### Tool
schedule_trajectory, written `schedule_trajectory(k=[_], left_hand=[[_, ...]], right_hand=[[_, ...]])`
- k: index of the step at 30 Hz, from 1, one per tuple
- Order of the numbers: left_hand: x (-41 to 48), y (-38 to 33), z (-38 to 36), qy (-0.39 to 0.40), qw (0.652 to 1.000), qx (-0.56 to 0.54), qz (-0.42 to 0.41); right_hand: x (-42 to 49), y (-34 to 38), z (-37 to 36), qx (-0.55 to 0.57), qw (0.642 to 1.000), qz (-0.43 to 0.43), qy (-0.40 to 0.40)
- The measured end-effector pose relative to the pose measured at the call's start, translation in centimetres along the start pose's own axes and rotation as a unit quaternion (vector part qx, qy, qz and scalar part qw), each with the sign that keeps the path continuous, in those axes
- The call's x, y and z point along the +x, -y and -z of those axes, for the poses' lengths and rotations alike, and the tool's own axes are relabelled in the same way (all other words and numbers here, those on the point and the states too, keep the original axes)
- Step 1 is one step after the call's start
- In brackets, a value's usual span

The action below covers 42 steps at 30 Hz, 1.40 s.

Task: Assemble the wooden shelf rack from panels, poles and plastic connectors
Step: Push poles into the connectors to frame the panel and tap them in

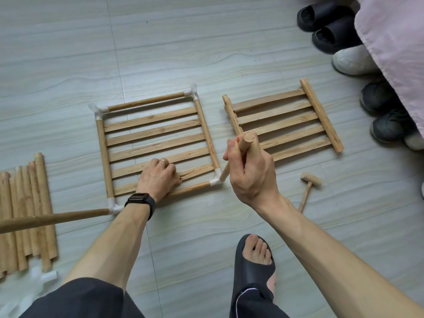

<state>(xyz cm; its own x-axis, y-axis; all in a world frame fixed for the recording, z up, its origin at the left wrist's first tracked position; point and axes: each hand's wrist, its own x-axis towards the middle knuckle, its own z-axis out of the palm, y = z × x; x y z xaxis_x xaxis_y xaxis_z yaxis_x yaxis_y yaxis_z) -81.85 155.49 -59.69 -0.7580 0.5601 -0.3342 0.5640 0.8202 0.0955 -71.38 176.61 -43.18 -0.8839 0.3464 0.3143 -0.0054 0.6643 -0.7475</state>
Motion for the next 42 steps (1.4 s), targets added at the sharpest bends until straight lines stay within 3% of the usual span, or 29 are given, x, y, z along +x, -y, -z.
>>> schedule_trajectory(k=[9, 15, 20, 27, 37, 40, 42], left_hand=[[-0.6, -2.5, 0.1, 0.0, 1.0, 0.004, -0.022], [-1.0, -3.1, 0.5, -0.005, 0.989, 0.129, -0.075], [-0.5, -3.8, 0.5, -0.021, 0.996, 0.091, 0.003], [0.3, -4.5, 0.0, -0.021, 0.996, 0.074, 0.051], [1.2, -4.2, -0.2, -0.021, 0.994, 0.071, 0.085], [1.9, -2.5, -0.1, -0.042, 0.995, 0.031, 0.083], [2.8, -0.5, 0.2, -0.009, 0.995, 0.001, 0.097]], right_hand=[[0.1, 0.1, -0.2, -0.006, 1.0, -0.009, -0.005], [0.2, 0.3, -0.3, 0.002, 1.0, -0.007, 0.003], [0.2, 0.2, -0.5, 0.002, 1.0, -0.009, 0.003], [0.6, -0.2, -0.7, 0.0, 1.0, -0.01, -0.005], [2.6, 0.6, -1.0, -0.001, 0.999, -0.047, 0.019], [3.2, 0.7, -1.1, -0.004, 0.999, -0.034, 0.023], [3.2, 0.5, -1.1, -0.011, 0.999, -0.02, 0.025]])
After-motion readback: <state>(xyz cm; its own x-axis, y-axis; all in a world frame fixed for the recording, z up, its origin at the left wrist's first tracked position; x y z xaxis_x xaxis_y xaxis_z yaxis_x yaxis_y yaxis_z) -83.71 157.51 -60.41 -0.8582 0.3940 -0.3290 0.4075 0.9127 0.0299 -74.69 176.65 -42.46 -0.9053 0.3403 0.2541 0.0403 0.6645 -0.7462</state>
